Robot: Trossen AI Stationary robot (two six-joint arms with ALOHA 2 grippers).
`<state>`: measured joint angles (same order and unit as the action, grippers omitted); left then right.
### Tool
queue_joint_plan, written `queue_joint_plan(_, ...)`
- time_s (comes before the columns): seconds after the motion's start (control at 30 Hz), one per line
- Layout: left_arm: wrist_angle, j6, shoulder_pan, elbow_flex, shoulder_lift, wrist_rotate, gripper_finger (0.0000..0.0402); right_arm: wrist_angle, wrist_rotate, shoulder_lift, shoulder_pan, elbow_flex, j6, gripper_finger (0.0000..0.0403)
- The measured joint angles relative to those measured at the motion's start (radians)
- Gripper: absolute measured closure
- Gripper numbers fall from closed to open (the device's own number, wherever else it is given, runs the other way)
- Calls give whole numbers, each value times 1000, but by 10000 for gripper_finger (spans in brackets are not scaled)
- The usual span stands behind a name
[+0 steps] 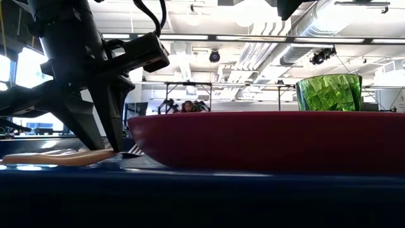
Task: Pick and place plate/cup/fork/spoon on tray
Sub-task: Put the yellow fork on the serving tray between the yellow spoon and pink plate, then return to Home Position
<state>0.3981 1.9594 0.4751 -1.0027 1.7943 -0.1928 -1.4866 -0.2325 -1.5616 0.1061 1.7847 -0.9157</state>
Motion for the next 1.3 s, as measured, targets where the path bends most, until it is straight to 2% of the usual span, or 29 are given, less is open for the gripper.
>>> queue_joint_plan(0.4,1,-18,-3,0,0,3,326,0,0,0,0,0,0,340)
queue_joint_plan(0.7,0,-43,-24,0,0,57,326,0,0,0,0,0,1,340)
queue_joint_plan(1.3,1,-43,-24,1,-19,61,326,0,0,0,0,0,26,340)
